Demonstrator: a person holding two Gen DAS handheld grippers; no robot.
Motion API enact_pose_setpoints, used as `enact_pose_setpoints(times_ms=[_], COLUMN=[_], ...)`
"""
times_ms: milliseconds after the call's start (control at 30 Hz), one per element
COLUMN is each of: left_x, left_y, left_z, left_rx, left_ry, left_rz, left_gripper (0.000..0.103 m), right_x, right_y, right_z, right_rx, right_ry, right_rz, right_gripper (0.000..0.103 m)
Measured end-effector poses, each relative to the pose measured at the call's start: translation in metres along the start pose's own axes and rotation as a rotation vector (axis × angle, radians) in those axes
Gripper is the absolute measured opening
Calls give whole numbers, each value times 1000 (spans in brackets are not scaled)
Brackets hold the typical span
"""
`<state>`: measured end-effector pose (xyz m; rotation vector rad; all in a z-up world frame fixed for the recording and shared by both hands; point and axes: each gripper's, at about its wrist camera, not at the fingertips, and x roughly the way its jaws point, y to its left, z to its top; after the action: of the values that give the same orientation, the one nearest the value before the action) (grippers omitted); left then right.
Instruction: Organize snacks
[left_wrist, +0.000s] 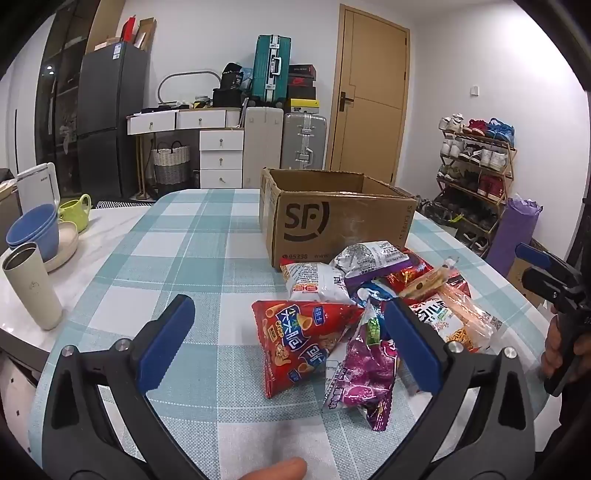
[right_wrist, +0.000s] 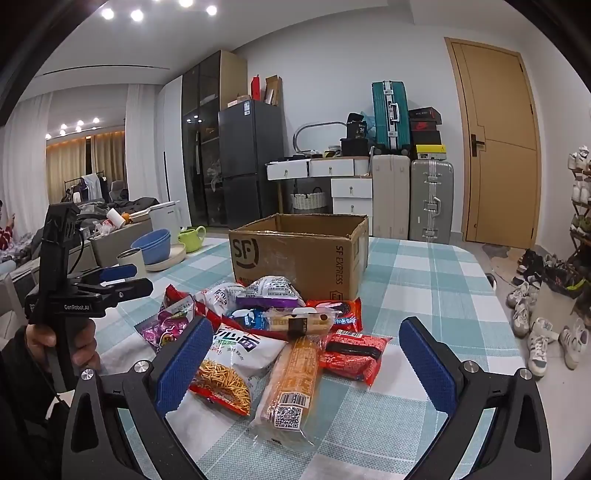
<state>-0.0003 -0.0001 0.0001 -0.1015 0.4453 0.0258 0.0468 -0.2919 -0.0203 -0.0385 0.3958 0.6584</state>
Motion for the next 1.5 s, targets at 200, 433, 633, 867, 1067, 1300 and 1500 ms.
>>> enact_pose_setpoints(times_ms=[200,433,633,867,1067,1300,1500], left_x=[1,1,1,1,1,1,1], left_y=[0,0,0,0,0,0,0], left_z=[0,0,0,0,0,0,0], left_rx=[9,8,8,7,7,7,7], left_ry=[24,18,17,18,17,17,17], left_rz=[7,5,6,4,5,4,4], left_gripper=[102,102,102,102,102,102,102], right_x=[-1,-1,-1,-1,-1,-1,-1], right_y=[1,0,3,1,1,1,1], right_z=[0,0,1,0,0,0,0], right_rx=[-3,-5,-6,-5,-4,-4,-3], right_ry=[-9,-9,-9,-11,-11,-11,-12], right_rz=[-2,-2,-2,-1,-2,-1,-1], right_gripper=[103,103,103,103,103,103,103])
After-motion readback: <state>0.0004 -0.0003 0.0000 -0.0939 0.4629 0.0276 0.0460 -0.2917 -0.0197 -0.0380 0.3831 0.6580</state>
